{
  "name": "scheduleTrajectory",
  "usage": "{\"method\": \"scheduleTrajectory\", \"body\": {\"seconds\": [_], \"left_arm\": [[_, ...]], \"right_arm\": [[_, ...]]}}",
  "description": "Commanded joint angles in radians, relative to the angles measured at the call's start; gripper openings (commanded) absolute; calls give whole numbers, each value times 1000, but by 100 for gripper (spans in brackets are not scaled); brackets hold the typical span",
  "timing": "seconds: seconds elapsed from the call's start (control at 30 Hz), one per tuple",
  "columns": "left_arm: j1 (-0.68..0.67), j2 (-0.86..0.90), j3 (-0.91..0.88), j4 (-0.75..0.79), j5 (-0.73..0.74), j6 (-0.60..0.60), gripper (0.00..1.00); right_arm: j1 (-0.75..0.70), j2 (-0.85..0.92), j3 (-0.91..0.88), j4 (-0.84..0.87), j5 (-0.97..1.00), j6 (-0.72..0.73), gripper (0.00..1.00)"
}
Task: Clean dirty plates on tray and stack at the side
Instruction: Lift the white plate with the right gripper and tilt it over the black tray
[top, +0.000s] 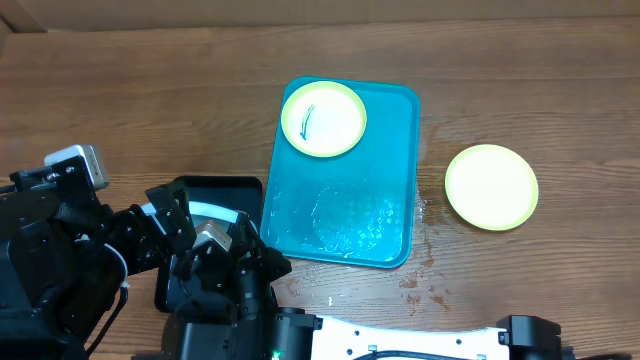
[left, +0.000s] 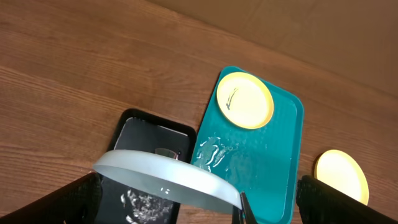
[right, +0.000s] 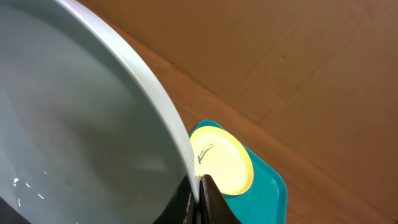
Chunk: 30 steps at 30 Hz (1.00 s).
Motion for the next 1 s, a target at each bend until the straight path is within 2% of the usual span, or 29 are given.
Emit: {"method": "scheduleTrajectory", "body": {"seconds": [0.0, 0.87, 0.97], "left_arm": [[5, 2, 14, 2, -11, 15, 100], [5, 2, 14, 2, -11, 14, 100], [5, 2, 14, 2, -11, 14, 100]], "right_arm": [[14, -19, 16, 2, 27, 4, 4], [-17, -19, 16, 2, 26, 9, 4], [-32, -24, 16, -13, -60, 14, 5]]}}
